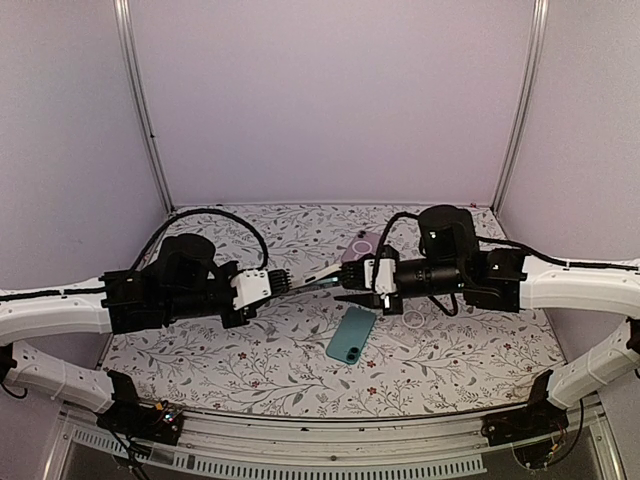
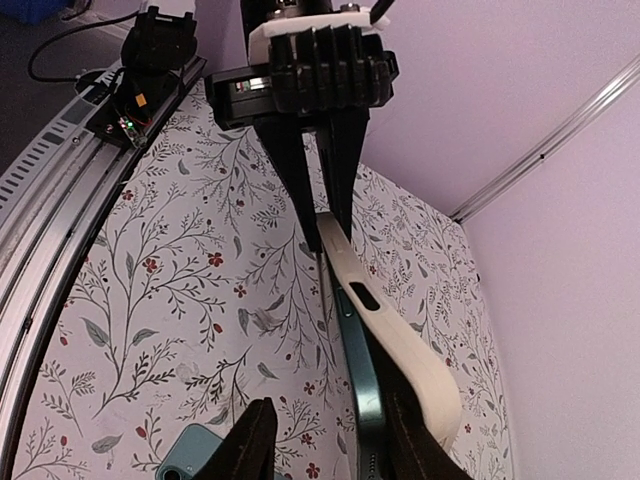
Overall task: Take the phone out of the phone case
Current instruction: Pass from the left arm to the right
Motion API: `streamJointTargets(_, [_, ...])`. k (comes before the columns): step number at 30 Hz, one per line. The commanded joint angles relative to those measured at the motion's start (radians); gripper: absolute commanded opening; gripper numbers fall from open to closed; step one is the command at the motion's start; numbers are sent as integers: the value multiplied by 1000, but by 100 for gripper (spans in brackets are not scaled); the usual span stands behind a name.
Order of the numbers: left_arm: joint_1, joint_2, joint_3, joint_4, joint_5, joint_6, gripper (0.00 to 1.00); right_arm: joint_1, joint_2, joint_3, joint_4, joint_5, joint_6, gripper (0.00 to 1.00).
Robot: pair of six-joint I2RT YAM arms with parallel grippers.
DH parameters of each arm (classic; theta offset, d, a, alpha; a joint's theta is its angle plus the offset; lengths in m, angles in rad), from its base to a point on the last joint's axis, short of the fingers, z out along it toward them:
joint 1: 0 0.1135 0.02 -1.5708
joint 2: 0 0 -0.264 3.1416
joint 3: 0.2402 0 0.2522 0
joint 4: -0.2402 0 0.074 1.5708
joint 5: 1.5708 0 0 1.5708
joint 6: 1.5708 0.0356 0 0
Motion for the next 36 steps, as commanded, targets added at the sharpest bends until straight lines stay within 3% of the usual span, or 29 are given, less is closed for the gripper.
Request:
streamJointTargets(1, [-18, -30, 1, 131, -17, 1, 0, 15, 23, 35, -4, -26, 23, 35])
streamJointTargets(27, [-36, -56, -14, 137, -19, 4, 0, 24, 104, 66, 26, 3, 24, 23])
streamJointTargets(36, [-39, -61, -18, 172, -25, 7, 0, 30, 127, 80, 23, 21, 22, 1])
